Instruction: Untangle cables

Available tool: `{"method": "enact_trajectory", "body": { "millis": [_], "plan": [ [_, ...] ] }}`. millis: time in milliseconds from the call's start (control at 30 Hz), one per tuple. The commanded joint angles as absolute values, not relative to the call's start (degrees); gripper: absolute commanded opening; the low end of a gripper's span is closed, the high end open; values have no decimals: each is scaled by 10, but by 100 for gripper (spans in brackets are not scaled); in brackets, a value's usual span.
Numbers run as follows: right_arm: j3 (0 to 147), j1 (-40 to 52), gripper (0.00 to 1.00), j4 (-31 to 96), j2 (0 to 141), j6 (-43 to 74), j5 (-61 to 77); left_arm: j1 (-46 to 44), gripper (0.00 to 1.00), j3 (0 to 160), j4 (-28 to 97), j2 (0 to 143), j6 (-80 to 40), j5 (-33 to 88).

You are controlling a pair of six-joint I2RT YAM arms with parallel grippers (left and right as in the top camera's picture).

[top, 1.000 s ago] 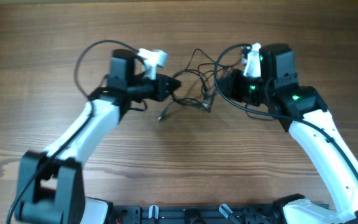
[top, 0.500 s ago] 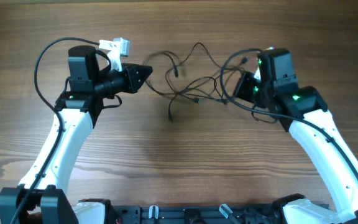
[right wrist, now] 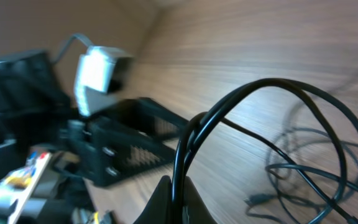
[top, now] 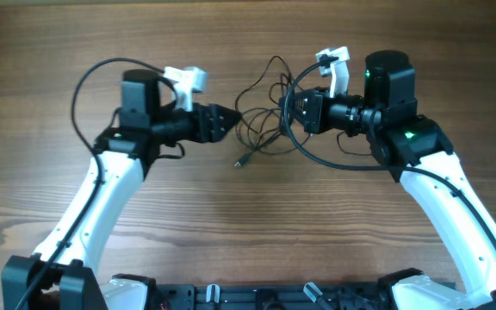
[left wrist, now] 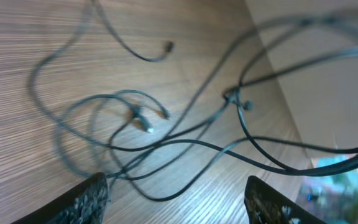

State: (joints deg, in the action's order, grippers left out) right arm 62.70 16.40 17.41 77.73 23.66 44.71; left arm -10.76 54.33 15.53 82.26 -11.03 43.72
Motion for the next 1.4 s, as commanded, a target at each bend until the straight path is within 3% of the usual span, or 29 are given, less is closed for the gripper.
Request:
{"method": "enact_trajectory", "body": {
  "millis": [0,300,367,500,533,567,800,1033,1367],
  "plan": [
    [630,164,4,146,774,237,540,-153,72,542,147,837,-75,392],
    [630,164,4,113,774,261,601,-225,76,542,104,842,-47,313],
    [630,164,4,109,774,270,605,-231,70,542,95,842,-47,312],
    [630,164,4,110,774,271,594,-229,17,542,96,842,-47,306],
    [630,164,4,116,774,271,575,-225,6,542,99,842,-47,303],
    [630,164,4,124,774,271,557,-218,4,542,101,841,-47,303],
    [630,164,4,284,774,292,262,-108,4,542,131,799,-47,303],
    [630,164,4,354,774,356,126,20,4,542,140,739,-49,304],
    [630,164,4,426,774,437,-36,83,4,542,130,715,-65,305]
  ]
}}
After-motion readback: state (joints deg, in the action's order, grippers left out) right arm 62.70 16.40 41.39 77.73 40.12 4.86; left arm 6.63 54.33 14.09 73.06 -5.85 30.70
